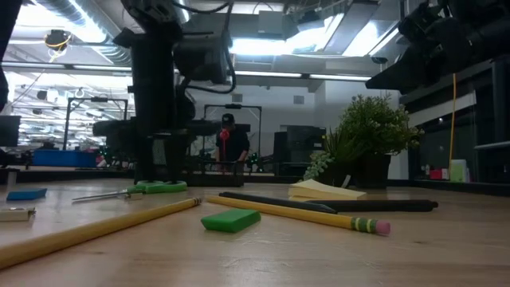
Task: Pick and place office supplies into organizer
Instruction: Put the green scissors into the desk organizer
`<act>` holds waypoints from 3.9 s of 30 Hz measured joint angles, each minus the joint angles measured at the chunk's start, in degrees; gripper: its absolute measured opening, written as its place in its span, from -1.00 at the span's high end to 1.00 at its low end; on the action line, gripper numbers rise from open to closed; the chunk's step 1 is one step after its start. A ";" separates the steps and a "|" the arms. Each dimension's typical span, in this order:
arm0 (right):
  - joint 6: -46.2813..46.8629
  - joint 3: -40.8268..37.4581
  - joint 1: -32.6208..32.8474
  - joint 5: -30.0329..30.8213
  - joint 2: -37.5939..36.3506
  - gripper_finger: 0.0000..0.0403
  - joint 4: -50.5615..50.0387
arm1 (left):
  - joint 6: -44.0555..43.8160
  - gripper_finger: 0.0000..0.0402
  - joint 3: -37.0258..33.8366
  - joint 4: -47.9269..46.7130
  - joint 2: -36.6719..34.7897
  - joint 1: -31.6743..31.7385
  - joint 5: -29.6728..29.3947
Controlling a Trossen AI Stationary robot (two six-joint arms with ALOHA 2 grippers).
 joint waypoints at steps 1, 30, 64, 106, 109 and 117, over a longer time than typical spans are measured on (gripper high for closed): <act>0.00 0.00 0.00 0.00 0.00 0.91 0.00 | -0.01 0.18 0.00 0.00 0.67 0.17 0.09; -0.05 0.00 0.00 -0.01 -0.01 0.91 -0.94 | 15.35 0.63 0.21 0.42 2.16 3.04 4.58; -0.20 0.00 -0.02 -0.02 0.02 0.91 -2.01 | 39.66 0.63 25.97 -9.20 -3.54 -5.00 -40.34; -0.22 0.00 -0.01 -0.56 -0.02 0.91 3.98 | 14.79 0.63 2.82 -9.25 -23.24 0.85 -73.61; -0.24 0.00 -0.01 -0.57 -0.02 0.91 3.98 | 13.76 0.63 2.82 -9.25 -23.24 2.45 -73.63; -1.75 0.00 0.00 -0.58 0.00 0.91 3.93 | 11.63 0.63 2.84 -9.05 -21.83 3.32 -73.58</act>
